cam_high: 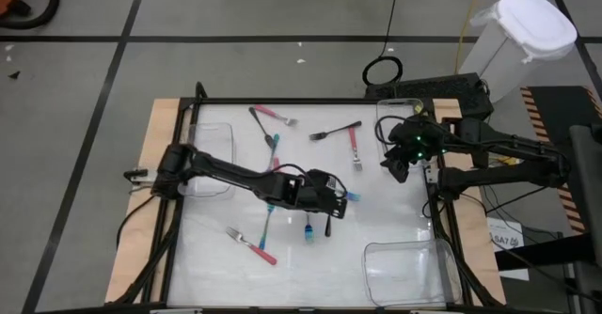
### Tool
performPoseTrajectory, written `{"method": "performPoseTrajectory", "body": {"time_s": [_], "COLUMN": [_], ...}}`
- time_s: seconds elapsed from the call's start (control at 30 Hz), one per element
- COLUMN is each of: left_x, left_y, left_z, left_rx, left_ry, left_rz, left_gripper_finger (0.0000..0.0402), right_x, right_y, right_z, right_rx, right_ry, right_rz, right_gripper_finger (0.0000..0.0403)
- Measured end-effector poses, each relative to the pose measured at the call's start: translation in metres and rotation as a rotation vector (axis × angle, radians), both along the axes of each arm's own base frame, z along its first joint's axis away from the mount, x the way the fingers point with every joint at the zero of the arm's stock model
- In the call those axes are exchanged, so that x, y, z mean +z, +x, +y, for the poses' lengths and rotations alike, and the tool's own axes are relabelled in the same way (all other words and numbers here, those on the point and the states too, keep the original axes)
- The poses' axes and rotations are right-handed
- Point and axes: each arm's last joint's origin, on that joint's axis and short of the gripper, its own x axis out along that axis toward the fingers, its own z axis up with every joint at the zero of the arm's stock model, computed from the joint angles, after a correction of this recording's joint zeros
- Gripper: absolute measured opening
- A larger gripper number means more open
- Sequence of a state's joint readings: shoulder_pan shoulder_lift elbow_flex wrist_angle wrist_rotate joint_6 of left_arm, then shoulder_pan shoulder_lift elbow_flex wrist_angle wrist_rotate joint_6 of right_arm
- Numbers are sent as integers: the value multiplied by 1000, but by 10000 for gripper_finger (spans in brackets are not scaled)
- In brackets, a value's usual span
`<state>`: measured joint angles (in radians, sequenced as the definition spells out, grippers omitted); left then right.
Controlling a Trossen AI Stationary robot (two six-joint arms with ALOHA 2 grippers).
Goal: Sort silverware by color (type)
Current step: Put the black fork into the top right transparent bin
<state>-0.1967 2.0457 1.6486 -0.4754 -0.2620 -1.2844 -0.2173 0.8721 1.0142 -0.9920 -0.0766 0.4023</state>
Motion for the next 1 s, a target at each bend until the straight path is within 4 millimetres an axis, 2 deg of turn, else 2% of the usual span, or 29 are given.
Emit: {"method": "performPoseTrajectory", "body": {"time_s": [0.2, 0.43, 1.0], "left_x": [-28, -44, -44], "left_y": [9, 11, 12], "left_z": [-2, 0, 23], "left_rx": [-3, 12, -75], "left_ry": [3, -2, 134], "left_rz": [41, 84, 144], "left_gripper_finger": [134, 134, 134], "right_x": [0, -1, 1], "right_y": [1, 2, 5], "right_z": [-1, -1, -2], "right_rx": [-7, -22, -66], "right_ry": [-8, -24, -23], "right_rz": [-2, 4, -19], "right_gripper_finger": [164, 164, 164]}}
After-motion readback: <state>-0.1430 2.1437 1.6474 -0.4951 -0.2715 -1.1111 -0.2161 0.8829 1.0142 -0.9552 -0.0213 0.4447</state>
